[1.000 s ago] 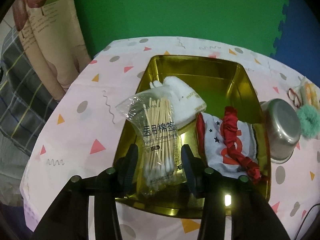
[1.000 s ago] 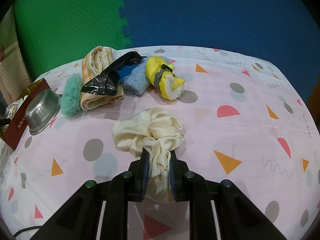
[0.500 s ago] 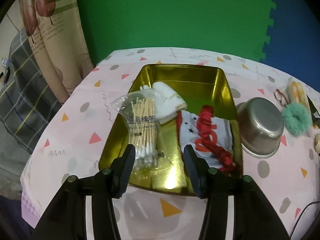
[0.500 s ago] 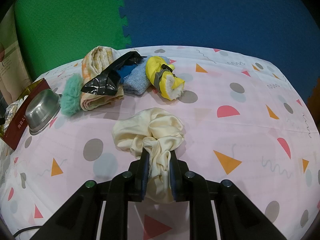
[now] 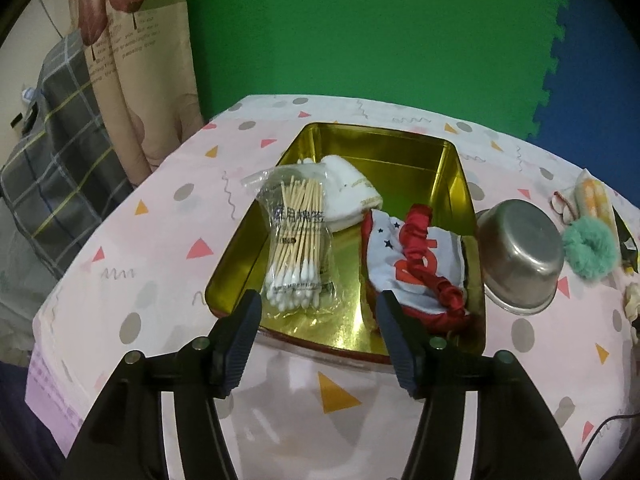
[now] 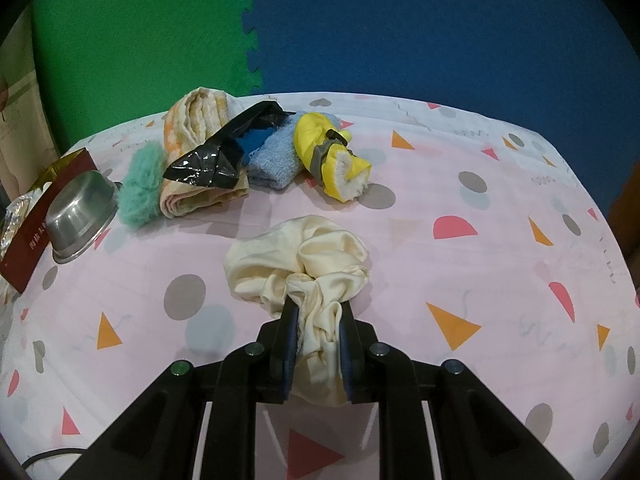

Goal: Organize soft objects
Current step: 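Carry the swab bag into the gold tin and open the left tool while the right holds the scrunchie, then carry the cream satin scrunchie into the gold tin and open the right tool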

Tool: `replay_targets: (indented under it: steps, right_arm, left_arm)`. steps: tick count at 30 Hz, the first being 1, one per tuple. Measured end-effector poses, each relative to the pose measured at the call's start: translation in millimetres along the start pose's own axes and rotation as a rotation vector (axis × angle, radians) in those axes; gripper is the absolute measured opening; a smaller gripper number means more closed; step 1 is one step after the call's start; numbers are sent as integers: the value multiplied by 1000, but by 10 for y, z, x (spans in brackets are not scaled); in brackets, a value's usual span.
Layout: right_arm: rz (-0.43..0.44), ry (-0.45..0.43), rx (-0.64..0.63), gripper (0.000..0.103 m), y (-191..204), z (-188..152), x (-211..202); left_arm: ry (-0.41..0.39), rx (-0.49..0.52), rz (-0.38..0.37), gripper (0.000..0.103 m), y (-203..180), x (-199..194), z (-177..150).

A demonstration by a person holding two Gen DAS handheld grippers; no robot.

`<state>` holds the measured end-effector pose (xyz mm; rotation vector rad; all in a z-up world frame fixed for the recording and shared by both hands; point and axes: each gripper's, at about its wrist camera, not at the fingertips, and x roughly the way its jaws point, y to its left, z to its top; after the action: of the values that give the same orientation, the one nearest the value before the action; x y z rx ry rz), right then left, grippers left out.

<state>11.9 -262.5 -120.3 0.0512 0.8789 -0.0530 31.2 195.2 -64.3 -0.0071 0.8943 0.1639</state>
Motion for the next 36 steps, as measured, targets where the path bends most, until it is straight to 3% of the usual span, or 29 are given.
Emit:
replay_targets:
  steps: [7,17,28,36]
  right_arm:
    - [6,9,13,13,54,27,-37]
    - [64,-6,-17,12,364,82,-218]
    - [154,-42,-117,12,981,228,-504]
    - [278,-64,-191,12,1589,429,-603]
  left_arm:
    - [-14,-2,-4,67,19,-6,-12]
    - [-37,-13,-11,70,59,-60,6]
    - [-38,-44,15,71,187,-39,20]
    - [-46,-66,64,73,285,-37,24]
